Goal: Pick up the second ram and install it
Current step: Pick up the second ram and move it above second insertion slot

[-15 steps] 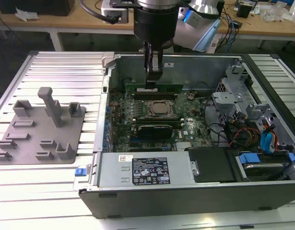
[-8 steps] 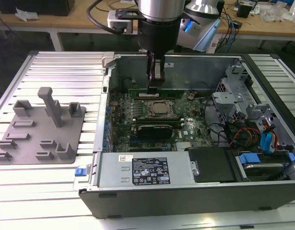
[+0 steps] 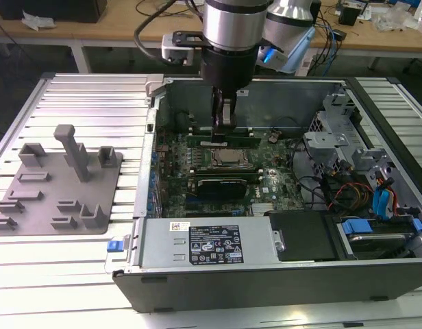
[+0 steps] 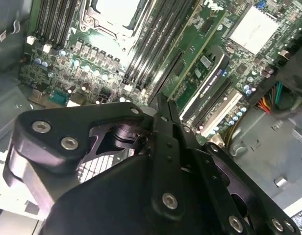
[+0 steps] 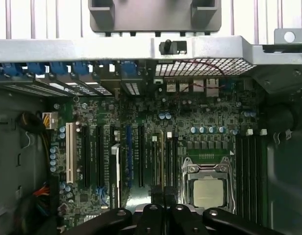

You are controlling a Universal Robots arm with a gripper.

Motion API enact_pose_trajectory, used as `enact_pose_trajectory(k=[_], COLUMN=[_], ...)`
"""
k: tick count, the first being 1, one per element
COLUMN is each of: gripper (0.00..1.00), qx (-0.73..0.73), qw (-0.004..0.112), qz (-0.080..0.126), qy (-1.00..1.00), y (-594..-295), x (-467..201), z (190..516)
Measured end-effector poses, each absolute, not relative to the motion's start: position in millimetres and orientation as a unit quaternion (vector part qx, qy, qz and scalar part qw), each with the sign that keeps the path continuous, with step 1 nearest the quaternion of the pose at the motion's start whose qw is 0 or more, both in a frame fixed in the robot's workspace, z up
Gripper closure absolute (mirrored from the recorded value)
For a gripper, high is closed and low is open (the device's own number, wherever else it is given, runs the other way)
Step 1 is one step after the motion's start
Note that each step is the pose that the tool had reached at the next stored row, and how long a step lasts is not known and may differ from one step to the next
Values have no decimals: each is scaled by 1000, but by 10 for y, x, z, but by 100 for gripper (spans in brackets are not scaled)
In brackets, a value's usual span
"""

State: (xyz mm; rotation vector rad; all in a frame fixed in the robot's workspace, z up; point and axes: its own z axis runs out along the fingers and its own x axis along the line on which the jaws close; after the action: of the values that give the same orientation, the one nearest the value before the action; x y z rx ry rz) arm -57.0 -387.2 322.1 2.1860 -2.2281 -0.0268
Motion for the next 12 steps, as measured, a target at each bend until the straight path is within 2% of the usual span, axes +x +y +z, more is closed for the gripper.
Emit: enact_pose_trajectory(k=[8, 12], gripper=[91, 91], qx=[698, 698], qw=[15, 15], qz=[-13, -14], qy=[-716, -716], y=[-3855, -3849], x=[-473, -438], z=[2946, 2910])
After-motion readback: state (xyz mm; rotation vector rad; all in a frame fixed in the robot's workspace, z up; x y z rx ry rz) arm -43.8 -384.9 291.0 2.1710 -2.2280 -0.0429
